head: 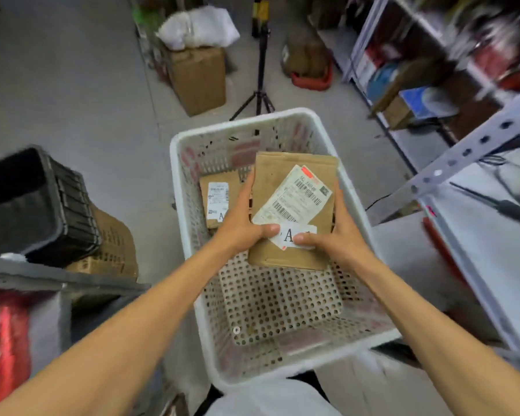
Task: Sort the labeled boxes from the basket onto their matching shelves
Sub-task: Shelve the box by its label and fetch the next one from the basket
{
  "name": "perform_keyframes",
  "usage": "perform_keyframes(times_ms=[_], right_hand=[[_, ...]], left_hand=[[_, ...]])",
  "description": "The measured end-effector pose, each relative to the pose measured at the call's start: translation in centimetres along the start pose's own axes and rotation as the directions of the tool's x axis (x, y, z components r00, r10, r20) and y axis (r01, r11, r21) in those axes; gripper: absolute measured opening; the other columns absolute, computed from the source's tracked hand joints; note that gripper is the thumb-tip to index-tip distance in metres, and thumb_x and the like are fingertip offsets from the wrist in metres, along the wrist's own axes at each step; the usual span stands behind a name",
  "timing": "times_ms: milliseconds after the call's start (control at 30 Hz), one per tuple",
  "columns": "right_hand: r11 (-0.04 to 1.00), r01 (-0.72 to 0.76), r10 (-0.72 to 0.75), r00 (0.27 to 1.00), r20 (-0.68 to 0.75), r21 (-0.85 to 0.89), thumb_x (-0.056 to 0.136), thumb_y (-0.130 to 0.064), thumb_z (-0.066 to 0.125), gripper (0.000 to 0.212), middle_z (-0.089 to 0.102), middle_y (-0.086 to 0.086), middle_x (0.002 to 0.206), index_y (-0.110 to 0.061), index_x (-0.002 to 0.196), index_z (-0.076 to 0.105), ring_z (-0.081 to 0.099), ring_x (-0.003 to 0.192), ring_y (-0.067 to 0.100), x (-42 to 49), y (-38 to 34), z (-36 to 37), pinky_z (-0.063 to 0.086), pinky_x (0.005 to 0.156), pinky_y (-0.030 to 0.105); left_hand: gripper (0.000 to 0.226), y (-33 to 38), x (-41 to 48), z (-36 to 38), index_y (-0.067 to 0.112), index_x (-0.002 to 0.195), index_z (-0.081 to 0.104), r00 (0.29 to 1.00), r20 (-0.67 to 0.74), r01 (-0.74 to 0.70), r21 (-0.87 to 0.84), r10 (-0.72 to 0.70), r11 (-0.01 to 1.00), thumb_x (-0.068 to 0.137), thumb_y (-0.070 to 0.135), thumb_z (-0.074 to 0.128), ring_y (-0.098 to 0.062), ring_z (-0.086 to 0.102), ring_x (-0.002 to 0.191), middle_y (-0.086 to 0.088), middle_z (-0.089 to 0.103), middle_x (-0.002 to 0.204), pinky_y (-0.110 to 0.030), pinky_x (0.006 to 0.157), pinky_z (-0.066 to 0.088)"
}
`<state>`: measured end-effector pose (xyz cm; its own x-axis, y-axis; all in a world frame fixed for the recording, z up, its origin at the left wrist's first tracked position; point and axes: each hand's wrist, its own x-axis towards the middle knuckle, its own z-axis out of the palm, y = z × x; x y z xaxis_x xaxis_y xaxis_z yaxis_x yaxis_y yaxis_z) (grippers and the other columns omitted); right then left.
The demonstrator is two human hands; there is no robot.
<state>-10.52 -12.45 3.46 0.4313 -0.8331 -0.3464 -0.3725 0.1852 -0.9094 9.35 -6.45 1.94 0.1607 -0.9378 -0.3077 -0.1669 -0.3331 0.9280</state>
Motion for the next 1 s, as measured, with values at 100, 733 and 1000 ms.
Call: perform_keyframes(times_ms=[100,733,1000], right_hand=[[0.994,0.102,-0.104,0.990,-0.097,-0.024,0.065,-0.006,0.086,0.124,0.049,-0.005,0.142,-0.031,0.154,0.003,0.052,0.109,-0.017,-2.7,-5.2,-1.8,0.048,0.080,0.006],[0.947,0.280,-0.319,0.887,-0.335,-0.160,0.063,-0.017,0.084,0.124,0.051,-0.015,0.136,-0.040,0.152,0.000,0.051,0.122,0.000,-27.1,-8.8,-5.2,0.047,0.099,0.025],[0.958,0.287,-0.269,0.868,-0.418,-0.020,0.064,-0.012,0.082,0.121,0.047,-0.005,0.144,-0.036,0.153,0.004,0.046,0.132,0.015,-39.3,-1.5,-6.0,0.041,0.106,0.050]], left_hand=[[0.117,5.8,-0.8,-1.4,0.048,0.148,0.003,0.988,0.052,-0.148,0.011,0.148,0.989,0.069,0.009,0.081,0.032,0.045,0.093,0.028,0.042,0.121,0.004,0.069,0.039],[0.114,14.0,-19.1,5.8,0.061,0.141,0.004,0.823,0.134,-0.558,0.011,0.552,0.830,0.059,0.049,0.081,0.022,0.043,0.112,0.052,0.039,0.121,-0.004,0.083,0.040],[0.117,12.2,-28.7,13.5,0.039,0.151,0.006,0.776,0.248,-0.610,0.059,0.580,0.790,0.067,0.033,0.086,0.024,0.050,0.100,0.053,0.044,0.113,0.004,0.070,0.040]])
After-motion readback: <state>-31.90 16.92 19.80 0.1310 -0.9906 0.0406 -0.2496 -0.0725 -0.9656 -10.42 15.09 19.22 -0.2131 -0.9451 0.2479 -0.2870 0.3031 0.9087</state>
